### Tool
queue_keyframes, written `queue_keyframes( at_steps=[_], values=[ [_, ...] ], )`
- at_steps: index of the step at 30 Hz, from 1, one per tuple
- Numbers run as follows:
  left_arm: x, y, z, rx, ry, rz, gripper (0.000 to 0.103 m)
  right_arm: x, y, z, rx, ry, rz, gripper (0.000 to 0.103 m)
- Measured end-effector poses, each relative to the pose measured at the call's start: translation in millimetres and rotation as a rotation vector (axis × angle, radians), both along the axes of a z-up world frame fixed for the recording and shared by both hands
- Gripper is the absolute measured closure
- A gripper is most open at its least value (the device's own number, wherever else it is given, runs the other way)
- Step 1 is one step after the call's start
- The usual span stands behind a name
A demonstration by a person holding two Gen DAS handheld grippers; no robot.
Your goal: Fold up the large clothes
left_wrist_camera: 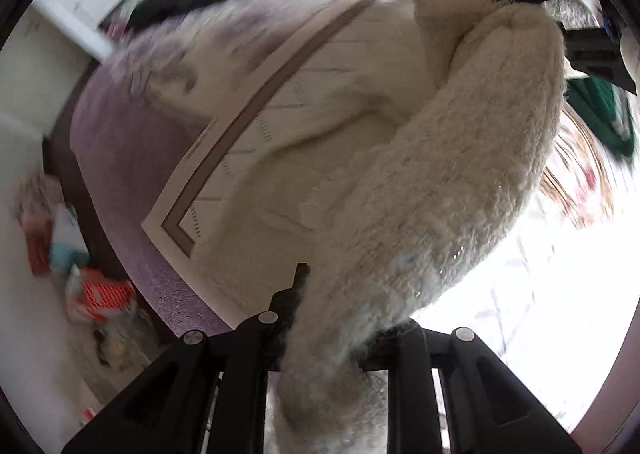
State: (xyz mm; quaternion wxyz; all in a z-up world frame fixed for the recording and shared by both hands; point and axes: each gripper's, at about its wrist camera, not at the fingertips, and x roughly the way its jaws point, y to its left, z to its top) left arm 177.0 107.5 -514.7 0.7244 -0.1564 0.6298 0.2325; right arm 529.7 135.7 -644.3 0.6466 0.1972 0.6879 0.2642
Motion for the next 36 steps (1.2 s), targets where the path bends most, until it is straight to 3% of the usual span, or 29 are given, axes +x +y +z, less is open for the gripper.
queue_keyframes(
  at_steps=[3, 4, 7, 8, 10, 11, 15, 17, 20, 22, 24, 26, 28, 32, 36],
  values=[
    [-6, 46, -35, -0.11, 0.013, 0.067, 0.083, -3, 70, -26, -0.076, 0.011, 0.099, 0.084],
    [-8, 59, -49, -0.164, 0.019, 0.086, 0.081, -6, 91, -40, -0.105, 0.029, 0.135, 0.079],
    [-24, 93, -74, -0.325, -0.001, 0.182, 0.071, -9, 129, -63, -0.108, 0.087, 0.212, 0.048],
    [-31, 104, -75, -0.374, -0.03, 0.222, 0.067, -9, 132, -63, -0.097, 0.089, 0.217, 0.041],
    [-42, 118, -72, -0.426, -0.063, 0.278, 0.05, -10, 131, -47, -0.038, 0.091, 0.238, 0.038],
    [-49, 124, -68, -0.442, -0.079, 0.307, 0.047, -11, 122, -33, 0.007, 0.078, 0.24, 0.038],
    [-55, 131, -58, -0.352, -0.073, 0.324, 0.044, -12, 66, -3, -0.038, -0.007, 0.119, 0.037],
    [-49, 136, -71, -0.27, -0.017, 0.315, 0.044, -6, 44, -6, -0.069, -0.012, 0.037, 0.037],
    [-39, 152, -99, -0.22, 0.025, 0.342, 0.038, 15, 41, -42, -0.097, 0.009, -0.004, 0.037],
    [-30, 162, -113, -0.236, 0.033, 0.353, 0.033, 26, 51, -64, -0.112, -0.015, -0.004, 0.036],
    [-22, 161, -108, -0.214, 0.024, 0.322, 0.033, 37, 63, -87, -0.157, -0.05, 0.003, 0.034],
    [-20, 156, -97, -0.195, 0.035, 0.289, 0.034, 44, 70, -85, -0.192, -0.109, 0.019, 0.025],
    [-20, 148, -81, -0.173, 0.026, 0.266, 0.034, 41, 69, -72, -0.218, -0.13, 0.079, 0.025],
    [-27, 140, -43, -0.122, 0.0, 0.227, 0.034, 0, 13, -33, -0.174, -0.11, 0.078, 0.025],
    [-23, 120, -28, -0.061, -0.012, 0.172, 0.034, -42, -37, -16, -0.216, -0.082, 0.019, 0.029]
  ],
)
